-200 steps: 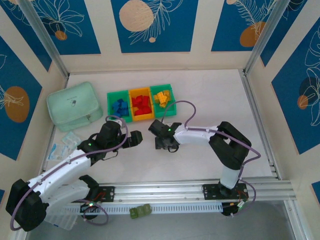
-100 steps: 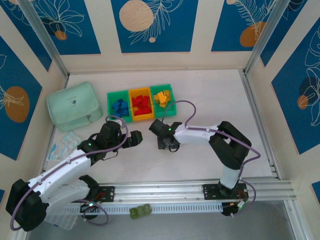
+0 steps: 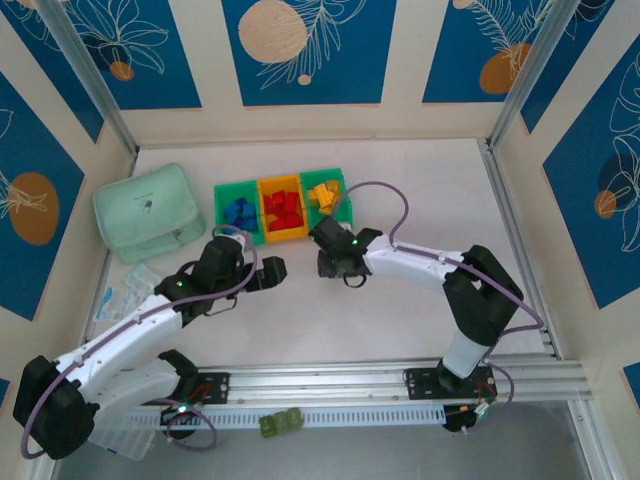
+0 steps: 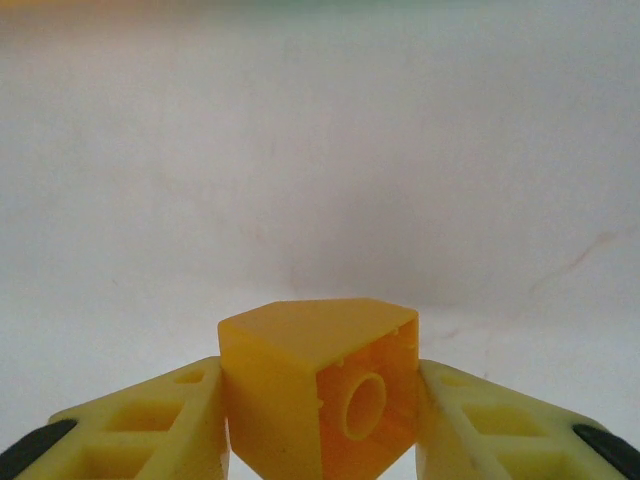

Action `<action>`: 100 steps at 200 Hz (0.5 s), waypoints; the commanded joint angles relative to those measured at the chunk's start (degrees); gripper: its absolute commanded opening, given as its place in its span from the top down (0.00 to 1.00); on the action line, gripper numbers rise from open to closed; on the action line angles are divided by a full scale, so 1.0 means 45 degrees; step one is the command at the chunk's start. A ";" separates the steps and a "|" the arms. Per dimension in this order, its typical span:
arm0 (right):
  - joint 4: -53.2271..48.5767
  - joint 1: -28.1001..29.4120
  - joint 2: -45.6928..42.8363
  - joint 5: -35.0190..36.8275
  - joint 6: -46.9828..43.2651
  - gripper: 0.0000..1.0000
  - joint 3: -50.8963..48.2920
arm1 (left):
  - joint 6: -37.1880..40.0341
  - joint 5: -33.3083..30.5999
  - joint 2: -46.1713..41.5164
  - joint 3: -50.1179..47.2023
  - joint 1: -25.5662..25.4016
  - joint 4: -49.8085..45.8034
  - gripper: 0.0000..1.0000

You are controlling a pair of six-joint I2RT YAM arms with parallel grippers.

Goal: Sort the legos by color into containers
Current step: Place the lego in the container.

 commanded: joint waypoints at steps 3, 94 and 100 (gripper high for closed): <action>0.0235 -0.0672 -0.0139 -0.0038 -0.1176 0.55 0.1006 | 0.0816 -0.0190 0.0313 0.1019 0.0279 -0.0348 0.01; 0.0430 -0.3000 0.4117 -0.0525 -0.3329 0.54 0.6663 | 0.1718 0.0701 0.2023 0.2788 0.1874 -0.0047 0.01; 0.0316 -0.3076 0.4479 -0.0541 -0.3370 0.54 0.7096 | 0.1690 0.0759 0.2103 0.2822 0.1960 -0.0007 0.01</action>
